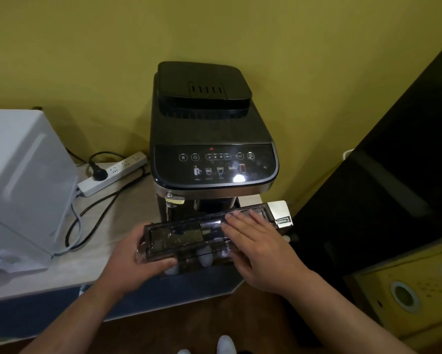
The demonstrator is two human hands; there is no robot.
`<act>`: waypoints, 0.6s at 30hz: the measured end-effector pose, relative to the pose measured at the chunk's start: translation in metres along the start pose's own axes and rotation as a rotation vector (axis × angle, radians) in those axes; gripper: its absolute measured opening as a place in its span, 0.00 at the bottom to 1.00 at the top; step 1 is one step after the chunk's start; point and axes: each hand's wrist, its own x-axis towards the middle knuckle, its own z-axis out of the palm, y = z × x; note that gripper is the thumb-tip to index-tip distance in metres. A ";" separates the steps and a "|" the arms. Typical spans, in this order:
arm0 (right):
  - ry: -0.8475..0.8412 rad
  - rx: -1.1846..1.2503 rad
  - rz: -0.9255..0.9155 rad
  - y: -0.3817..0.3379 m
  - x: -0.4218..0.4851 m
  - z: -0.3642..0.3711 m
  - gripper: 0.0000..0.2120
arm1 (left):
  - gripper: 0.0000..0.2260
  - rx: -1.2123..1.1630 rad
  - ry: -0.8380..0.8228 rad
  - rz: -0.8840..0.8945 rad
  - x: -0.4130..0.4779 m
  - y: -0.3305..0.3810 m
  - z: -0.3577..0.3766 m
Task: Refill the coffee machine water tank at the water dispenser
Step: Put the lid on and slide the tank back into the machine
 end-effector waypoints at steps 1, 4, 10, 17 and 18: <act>0.039 0.012 0.014 0.002 -0.004 -0.004 0.25 | 0.32 -0.005 -0.003 0.003 0.000 0.000 0.000; 0.165 0.124 0.309 0.022 -0.017 -0.024 0.33 | 0.32 0.023 -0.015 0.022 0.000 0.001 -0.001; -0.053 1.046 0.845 0.094 -0.026 -0.022 0.50 | 0.29 0.043 0.002 0.038 0.000 0.003 0.002; -0.195 1.176 0.767 0.109 -0.014 0.007 0.38 | 0.28 -0.003 0.008 0.018 0.002 0.006 0.004; -0.189 1.190 0.754 0.108 -0.013 0.008 0.37 | 0.28 -0.013 0.010 0.013 0.002 0.006 0.004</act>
